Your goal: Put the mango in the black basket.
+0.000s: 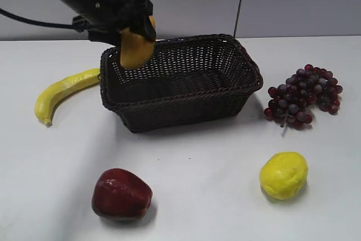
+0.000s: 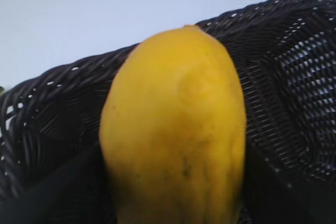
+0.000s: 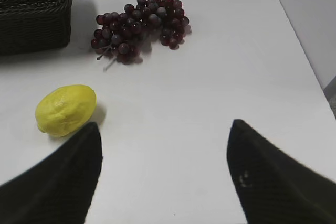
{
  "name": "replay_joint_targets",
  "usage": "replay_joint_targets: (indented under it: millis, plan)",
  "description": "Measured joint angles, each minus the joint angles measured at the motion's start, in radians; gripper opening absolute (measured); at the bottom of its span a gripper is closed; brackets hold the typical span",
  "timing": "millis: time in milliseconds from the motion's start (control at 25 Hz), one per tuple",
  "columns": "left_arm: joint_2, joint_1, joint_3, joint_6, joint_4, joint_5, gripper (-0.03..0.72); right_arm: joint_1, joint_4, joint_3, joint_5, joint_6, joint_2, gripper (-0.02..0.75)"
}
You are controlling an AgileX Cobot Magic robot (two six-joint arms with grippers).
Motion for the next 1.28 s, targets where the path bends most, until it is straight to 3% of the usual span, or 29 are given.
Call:
replay_joint_targets:
  millis: [200, 360, 640, 960, 1120, 1280]
  plan:
    - [0.041, 0.0, -0.002, 0.0, 0.006, -0.016, 0.664, 0.0, 0.0, 0.0, 0.0, 0.0, 0.0, 0.571]
    - [0.036, 0.0, -0.008, 0.0, 0.007, -0.024, 0.689, 0.0, 0.0, 0.0, 0.0, 0.0, 0.0, 0.571]
    - [-0.101, 0.0, -0.008, 0.0, 0.111, 0.104, 0.69, 0.0, 0.0, 0.0, 0.0, 0.0, 0.0, 0.571]
    - [-0.364, 0.012, -0.01, 0.0, 0.397, 0.445, 0.64, 0.0, 0.0, 0.0, 0.0, 0.001, 0.0, 0.571]
    - [-0.446, 0.039, -0.004, -0.014, 0.437, 0.54, 0.615, 0.0, 0.0, 0.0, 0.0, 0.0, 0.0, 0.571]
    - [-0.524, 0.064, 0.085, -0.024, 0.444, 0.585, 0.593, 0.0, 0.0, 0.0, 0.0, 0.0, 0.0, 0.571]
